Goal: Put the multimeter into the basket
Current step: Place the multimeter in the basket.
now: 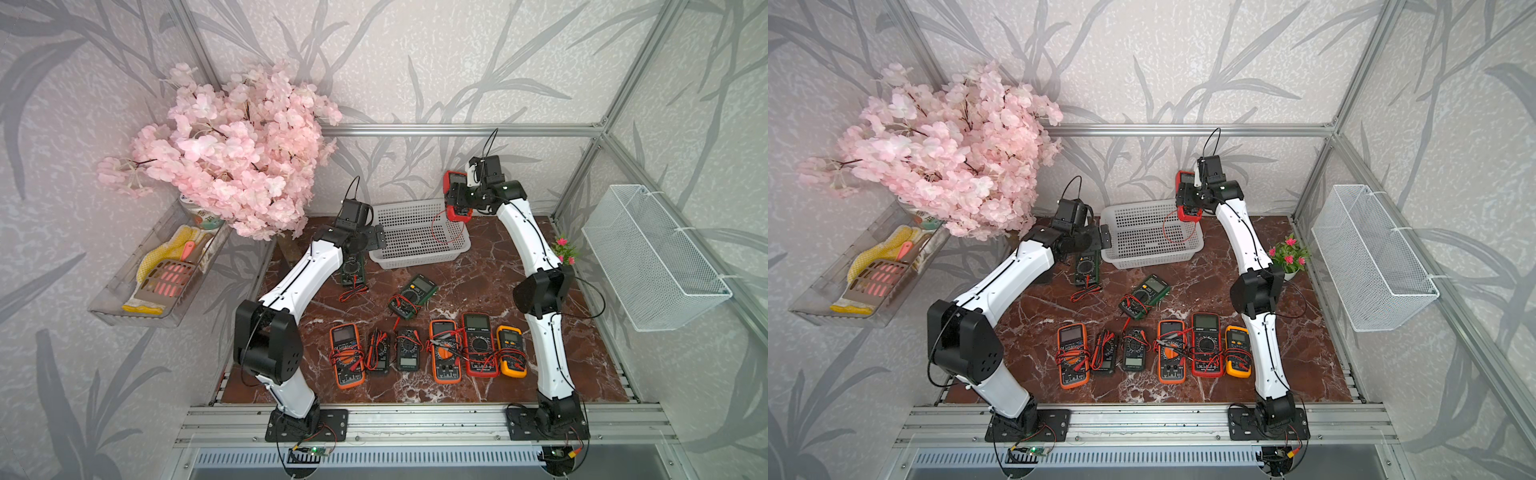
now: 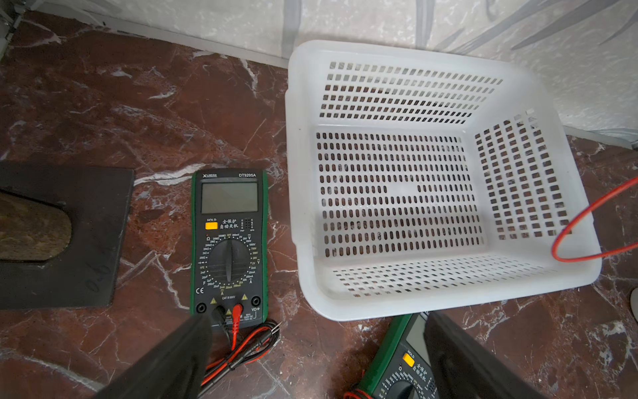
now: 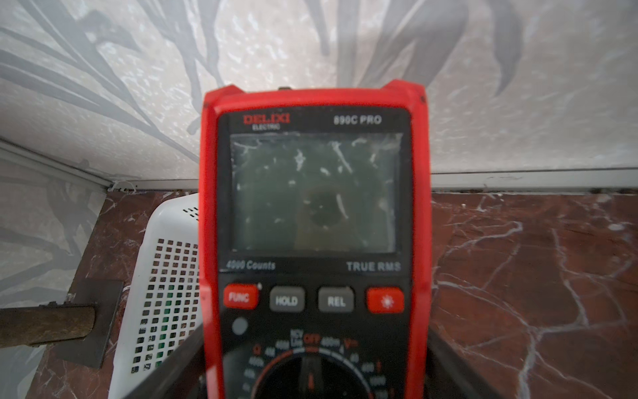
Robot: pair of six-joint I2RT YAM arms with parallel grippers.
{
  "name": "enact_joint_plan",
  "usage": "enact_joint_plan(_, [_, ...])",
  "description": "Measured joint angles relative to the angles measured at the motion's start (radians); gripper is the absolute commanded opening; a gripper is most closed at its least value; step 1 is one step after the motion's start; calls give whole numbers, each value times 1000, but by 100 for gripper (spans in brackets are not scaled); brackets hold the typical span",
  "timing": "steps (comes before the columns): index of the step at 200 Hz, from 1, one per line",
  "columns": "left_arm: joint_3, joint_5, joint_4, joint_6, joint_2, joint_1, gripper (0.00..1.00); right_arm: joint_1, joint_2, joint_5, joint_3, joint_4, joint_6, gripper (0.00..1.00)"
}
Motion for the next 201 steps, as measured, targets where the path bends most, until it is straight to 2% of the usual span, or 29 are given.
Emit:
enact_joint_plan(49, [0,-3,-5,-6,5,-17,100,41,89,-21,0,37,-81,61])
enact_joint_plan(88, [18,-3,-6,-8,33,-17,100,65,123,19,-38,27,-145,61])
enact_joint_plan(201, [53,21,-5,-32,125,-23,100,71,123,175,-222,3,-155,60])
